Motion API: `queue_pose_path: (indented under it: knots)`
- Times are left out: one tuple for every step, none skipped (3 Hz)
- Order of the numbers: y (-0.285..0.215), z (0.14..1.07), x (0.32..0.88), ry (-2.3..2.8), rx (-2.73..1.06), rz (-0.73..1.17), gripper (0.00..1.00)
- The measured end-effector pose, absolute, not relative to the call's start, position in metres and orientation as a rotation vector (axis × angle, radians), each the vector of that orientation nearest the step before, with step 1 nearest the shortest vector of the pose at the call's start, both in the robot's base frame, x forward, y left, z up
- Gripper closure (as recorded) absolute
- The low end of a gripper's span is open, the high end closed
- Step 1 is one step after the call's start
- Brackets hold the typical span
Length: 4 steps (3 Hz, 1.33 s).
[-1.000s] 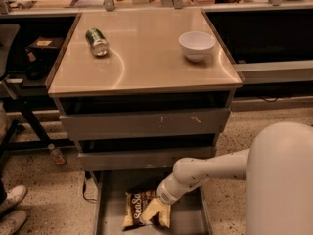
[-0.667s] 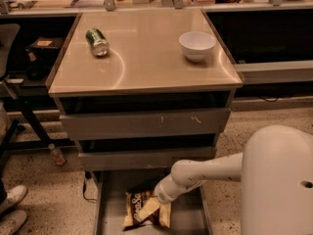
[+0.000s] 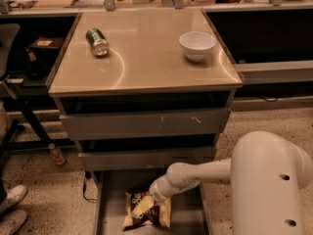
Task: Pick brown chip bag from bottom drawer and place on counter
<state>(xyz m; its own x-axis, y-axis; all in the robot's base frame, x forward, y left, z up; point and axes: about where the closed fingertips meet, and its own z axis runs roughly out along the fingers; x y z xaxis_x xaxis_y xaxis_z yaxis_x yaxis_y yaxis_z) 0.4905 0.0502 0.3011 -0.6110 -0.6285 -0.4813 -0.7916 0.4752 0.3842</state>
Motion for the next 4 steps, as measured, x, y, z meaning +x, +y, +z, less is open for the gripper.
queue_pose_path:
  knots:
    - [0.055, 0.269, 0.484, 2.472, -1.198, 0.865, 0.00]
    - [0.061, 0.230, 0.478, 2.483, -1.182, 0.883, 0.00]
    - [0.062, 0.205, 0.477, 2.487, -1.190, 0.881, 0.00]
    - [0.061, 0.184, 0.479, 2.501, -1.187, 0.871, 0.00]
